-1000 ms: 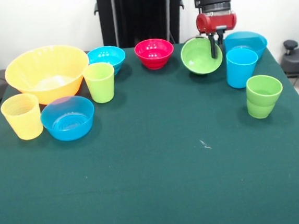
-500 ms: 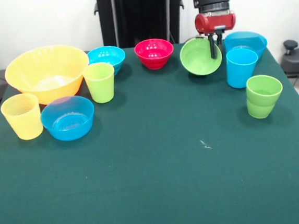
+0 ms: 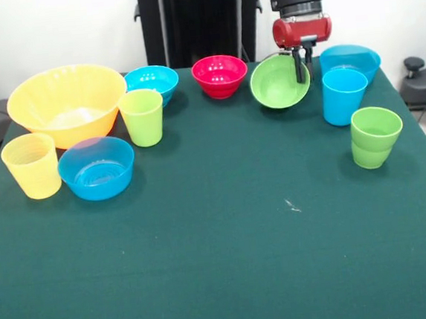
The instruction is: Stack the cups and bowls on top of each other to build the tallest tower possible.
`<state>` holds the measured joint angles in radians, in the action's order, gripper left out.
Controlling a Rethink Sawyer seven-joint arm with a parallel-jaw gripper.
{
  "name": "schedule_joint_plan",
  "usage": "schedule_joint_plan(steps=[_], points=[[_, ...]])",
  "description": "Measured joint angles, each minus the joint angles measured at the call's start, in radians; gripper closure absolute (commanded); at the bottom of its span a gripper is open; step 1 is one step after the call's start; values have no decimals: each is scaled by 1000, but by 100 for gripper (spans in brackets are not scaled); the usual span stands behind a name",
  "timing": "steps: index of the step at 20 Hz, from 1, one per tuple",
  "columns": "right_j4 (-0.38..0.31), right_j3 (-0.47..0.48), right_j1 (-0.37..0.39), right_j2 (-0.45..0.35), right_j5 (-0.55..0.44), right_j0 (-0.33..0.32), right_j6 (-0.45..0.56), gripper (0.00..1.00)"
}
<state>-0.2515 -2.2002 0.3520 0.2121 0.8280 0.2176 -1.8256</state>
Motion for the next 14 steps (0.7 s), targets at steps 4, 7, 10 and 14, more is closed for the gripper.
schedule_joint_plan(steps=[4, 7, 10, 14], points=[[-28, 4, 5, -2, 0, -20, 0, 100], [-56, 7, 14, -11, 0, -46, 0, 100], [-92, 8, 25, -41, -27, -88, 0, 100], [-115, 10, 34, -57, -50, -111, 0, 100]])
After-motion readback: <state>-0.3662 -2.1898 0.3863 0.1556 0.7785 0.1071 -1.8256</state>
